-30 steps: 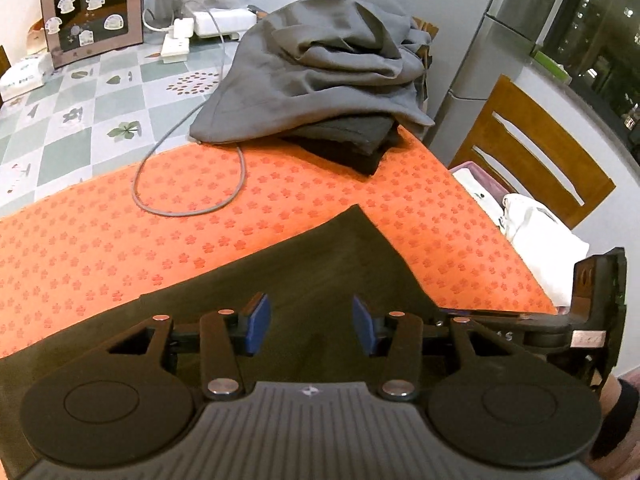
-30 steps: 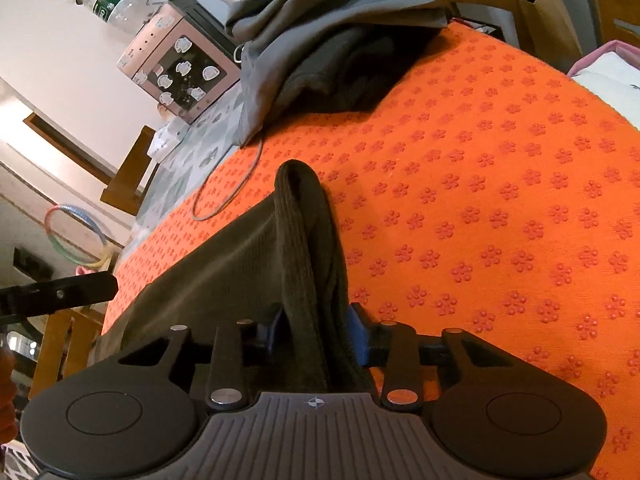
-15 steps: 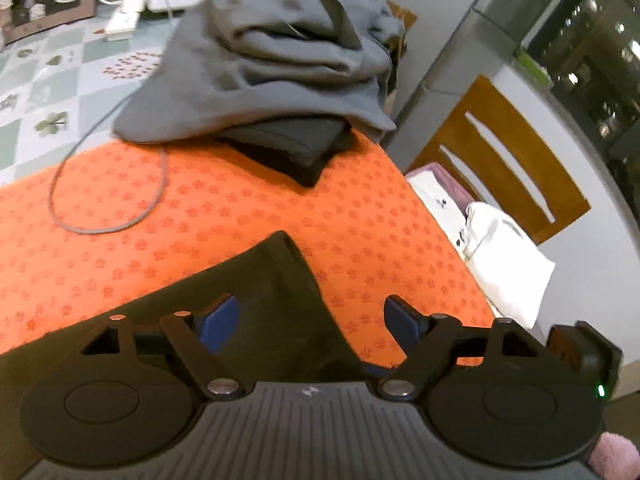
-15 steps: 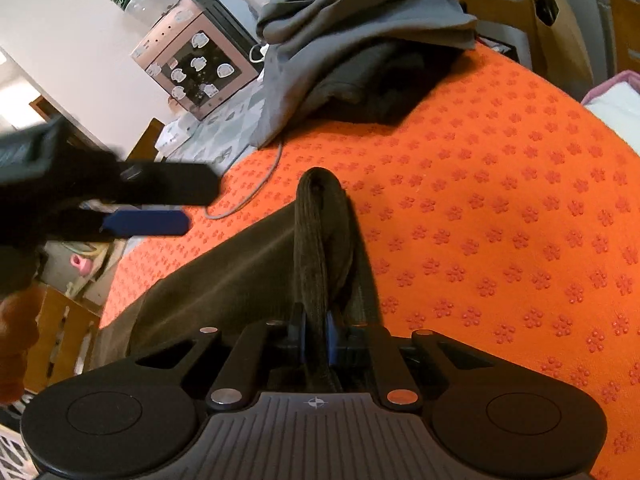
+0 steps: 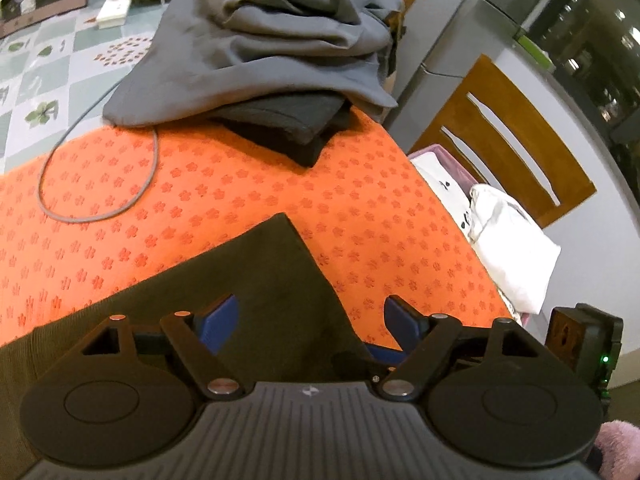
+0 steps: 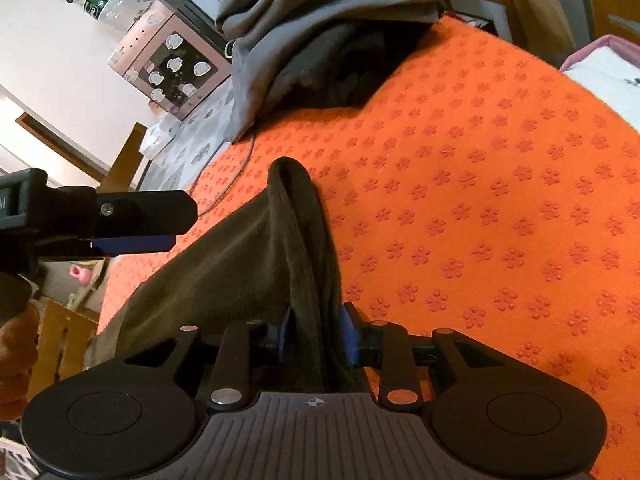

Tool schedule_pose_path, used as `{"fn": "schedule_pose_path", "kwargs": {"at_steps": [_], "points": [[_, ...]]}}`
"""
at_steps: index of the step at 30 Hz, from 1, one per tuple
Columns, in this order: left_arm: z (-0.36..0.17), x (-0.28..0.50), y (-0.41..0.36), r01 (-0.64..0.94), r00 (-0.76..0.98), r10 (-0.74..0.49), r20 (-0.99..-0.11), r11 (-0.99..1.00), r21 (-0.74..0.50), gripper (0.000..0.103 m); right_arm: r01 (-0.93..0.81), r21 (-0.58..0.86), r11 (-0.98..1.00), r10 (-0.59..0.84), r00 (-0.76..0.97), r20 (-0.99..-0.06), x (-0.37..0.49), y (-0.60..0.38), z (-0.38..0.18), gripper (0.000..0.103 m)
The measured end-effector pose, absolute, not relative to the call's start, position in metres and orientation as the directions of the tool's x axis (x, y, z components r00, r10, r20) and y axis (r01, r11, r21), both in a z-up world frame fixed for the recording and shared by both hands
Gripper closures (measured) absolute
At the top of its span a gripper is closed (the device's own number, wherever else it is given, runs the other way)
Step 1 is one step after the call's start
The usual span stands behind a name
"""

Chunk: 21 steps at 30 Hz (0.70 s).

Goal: Fold clothes

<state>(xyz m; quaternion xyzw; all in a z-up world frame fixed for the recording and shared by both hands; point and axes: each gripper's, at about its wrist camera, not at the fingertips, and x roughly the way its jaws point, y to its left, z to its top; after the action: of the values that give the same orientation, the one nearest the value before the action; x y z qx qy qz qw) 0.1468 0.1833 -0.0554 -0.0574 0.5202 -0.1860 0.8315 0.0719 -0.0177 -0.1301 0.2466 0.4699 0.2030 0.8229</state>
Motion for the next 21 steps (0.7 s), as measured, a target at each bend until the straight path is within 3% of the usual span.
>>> {"fn": "schedule_pose_path", "kwargs": {"at_steps": [2, 4, 13, 21], "points": [[-0.056, 0.149, 0.184, 0.241, 0.386, -0.375, -0.843, 0.923, -0.3, 0.018, -0.107, 0.603, 0.791, 0.575, 0.47, -0.67, 0.074, -0.019, -0.131, 0.078], [-0.056, 0.152, 0.183, 0.24, 0.379, -0.382, -0.843, 0.92, -0.309, 0.018, -0.116, 0.614, 0.781, 0.589, 0.464, -0.661, 0.074, -0.02, -0.132, 0.09], [-0.071, 0.166, 0.16, 0.255, 0.278, -0.388, -0.878, 0.912, -0.322, 0.018, -0.159, 0.572, 0.805, 0.57, 0.48, -0.667, 0.069, -0.004, -0.116, 0.091], [-0.085, 0.179, 0.125, 0.32, 0.247, -0.241, -0.939, 0.935, -0.156, 0.019, -0.25, 0.492, 0.834, 0.548, 0.481, -0.685, 0.062, 0.024, -0.101, 0.091]]}}
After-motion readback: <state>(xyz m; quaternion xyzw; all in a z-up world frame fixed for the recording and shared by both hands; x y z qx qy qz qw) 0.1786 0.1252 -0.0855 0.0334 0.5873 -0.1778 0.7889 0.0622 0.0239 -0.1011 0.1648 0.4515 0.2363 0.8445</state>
